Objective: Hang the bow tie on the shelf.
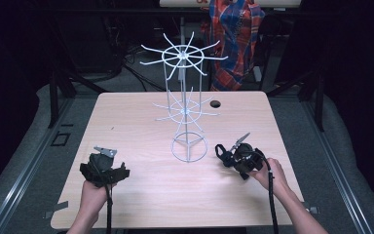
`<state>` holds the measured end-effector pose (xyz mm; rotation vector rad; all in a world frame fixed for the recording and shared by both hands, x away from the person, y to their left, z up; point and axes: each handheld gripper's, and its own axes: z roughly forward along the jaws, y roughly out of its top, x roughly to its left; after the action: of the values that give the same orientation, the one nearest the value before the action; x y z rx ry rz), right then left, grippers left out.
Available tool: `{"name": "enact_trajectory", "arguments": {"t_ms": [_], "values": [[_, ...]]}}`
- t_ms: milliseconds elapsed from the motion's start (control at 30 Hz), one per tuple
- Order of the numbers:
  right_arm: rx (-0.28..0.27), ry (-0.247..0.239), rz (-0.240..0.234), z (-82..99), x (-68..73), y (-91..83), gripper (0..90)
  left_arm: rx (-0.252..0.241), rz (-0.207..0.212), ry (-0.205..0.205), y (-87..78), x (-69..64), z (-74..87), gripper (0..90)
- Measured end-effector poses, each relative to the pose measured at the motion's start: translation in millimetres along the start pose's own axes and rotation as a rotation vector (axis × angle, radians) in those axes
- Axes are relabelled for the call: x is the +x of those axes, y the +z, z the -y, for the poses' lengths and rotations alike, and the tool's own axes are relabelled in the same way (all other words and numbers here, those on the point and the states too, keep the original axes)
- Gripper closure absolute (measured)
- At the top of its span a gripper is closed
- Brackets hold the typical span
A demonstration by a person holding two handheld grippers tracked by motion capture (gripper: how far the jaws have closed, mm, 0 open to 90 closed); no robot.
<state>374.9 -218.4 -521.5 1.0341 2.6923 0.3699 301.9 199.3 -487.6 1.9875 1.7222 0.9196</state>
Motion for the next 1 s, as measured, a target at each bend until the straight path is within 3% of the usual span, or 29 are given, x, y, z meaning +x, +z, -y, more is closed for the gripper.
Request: {"name": "enact_trajectory", "arguments": {"t_ms": [600, 1000], "values": [[-0.117, 0.036, 0.012, 2.1, -8.2, -19.3, 74.1, 0.005, 0.003, 0.0, 0.0, 0.3, 0.9, 15.6], [-0.155, 0.053, 0.028, 3.8, -12.1, -28.9, 74.1, 0.007, 0.001, 0.0, -0.1, 0.8, 1.2, 15.6]]}}
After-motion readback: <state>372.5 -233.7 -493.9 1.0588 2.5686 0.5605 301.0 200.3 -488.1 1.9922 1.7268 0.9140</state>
